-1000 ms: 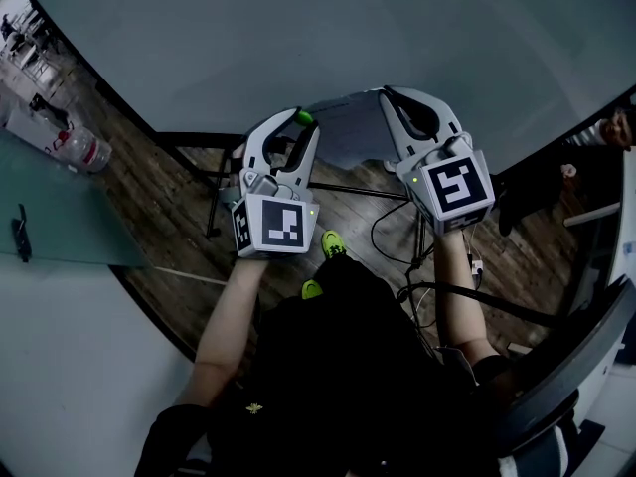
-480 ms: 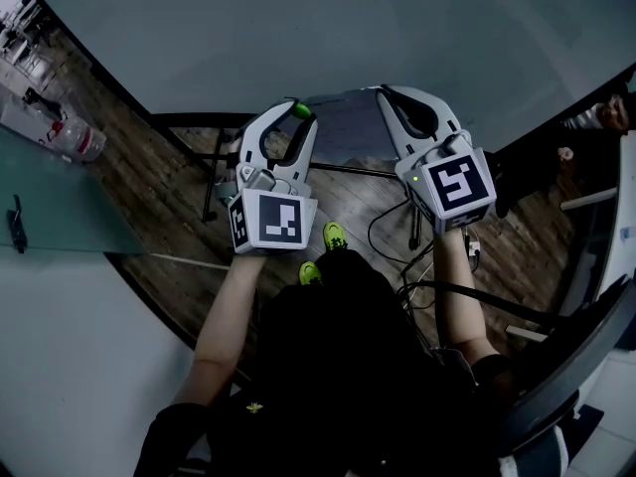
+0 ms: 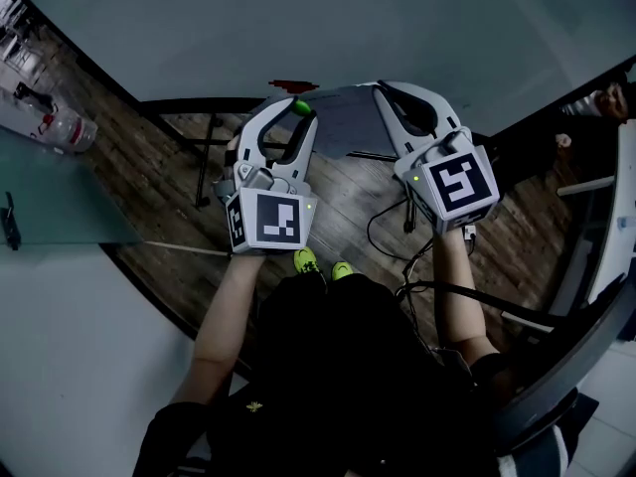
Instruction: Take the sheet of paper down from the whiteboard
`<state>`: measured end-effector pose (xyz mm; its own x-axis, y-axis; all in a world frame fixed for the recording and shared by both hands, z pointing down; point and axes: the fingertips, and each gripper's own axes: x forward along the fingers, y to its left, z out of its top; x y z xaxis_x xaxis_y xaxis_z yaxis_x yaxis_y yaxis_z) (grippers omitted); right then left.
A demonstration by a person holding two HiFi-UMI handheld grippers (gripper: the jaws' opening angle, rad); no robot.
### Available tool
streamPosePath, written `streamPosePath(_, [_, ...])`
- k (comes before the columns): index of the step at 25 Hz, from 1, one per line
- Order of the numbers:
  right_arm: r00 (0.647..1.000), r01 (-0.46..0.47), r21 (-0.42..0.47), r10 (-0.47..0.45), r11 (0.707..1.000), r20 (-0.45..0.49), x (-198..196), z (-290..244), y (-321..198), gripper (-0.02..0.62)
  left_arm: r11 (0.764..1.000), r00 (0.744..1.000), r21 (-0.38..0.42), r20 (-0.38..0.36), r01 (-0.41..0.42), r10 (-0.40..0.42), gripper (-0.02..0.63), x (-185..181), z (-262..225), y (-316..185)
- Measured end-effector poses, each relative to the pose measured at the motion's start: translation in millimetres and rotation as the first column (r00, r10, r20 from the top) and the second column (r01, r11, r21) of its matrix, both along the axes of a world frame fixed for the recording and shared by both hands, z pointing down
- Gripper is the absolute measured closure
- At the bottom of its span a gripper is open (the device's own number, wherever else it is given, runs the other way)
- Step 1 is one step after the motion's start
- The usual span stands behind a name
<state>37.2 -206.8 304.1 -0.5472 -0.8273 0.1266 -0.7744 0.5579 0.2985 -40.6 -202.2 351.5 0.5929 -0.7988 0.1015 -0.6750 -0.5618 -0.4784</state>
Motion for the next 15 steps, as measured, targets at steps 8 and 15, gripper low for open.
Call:
streamPosePath(8, [1.000,0.010,-0.021,-0.010,1.000,0.028,17.9,15.9,19.7,0.580,1.000,1.000,-0.007,0.016,0.004,-0.004,0.472,18.5,11.3,14.8])
streamPosePath(15, [0.997,0.024,-0.046,-0.021,0.999,0.069,36.3,11.1,57.5,0.580,1.000,0.999,-0.005,0.034,0.001,-0.001,0.472,41.7,6.0,52.6])
